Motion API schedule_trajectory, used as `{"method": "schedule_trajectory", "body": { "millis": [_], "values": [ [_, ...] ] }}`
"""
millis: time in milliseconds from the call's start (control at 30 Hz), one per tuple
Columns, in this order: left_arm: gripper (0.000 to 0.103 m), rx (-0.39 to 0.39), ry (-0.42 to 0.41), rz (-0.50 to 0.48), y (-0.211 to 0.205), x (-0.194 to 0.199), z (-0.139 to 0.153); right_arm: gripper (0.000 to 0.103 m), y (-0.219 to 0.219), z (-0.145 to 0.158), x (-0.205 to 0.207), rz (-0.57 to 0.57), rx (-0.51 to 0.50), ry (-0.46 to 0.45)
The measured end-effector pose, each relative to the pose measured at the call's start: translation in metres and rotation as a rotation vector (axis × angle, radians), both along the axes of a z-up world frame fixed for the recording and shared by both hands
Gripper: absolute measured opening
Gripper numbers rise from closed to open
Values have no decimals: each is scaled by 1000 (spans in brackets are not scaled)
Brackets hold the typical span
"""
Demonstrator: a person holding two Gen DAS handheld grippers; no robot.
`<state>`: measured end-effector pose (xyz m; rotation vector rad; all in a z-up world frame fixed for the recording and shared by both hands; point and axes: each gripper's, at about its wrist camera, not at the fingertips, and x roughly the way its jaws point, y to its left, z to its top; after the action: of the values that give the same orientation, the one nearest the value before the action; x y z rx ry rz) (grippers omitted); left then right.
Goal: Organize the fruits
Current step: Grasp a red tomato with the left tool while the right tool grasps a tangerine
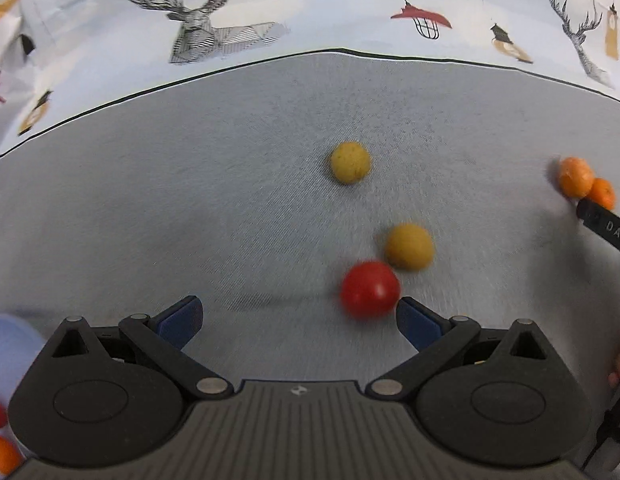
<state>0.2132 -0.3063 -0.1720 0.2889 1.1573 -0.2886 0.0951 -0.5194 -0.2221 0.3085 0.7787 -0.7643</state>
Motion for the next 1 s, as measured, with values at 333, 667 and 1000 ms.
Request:
{"method": "schedule_trajectory", "body": {
  "millis": [333,667,1000],
  "values": [
    [103,-34,7,-16,-3,12,-8,98,-4,-9,12,18,-79,-19],
    [33,-52,-44,-89,-7,-18,26,39,0,6,-6,2,-36,-100],
    [33,-98,-63,-84,37,-64,97,39,12,57,-45,-111,-150,-204]
  ]
}}
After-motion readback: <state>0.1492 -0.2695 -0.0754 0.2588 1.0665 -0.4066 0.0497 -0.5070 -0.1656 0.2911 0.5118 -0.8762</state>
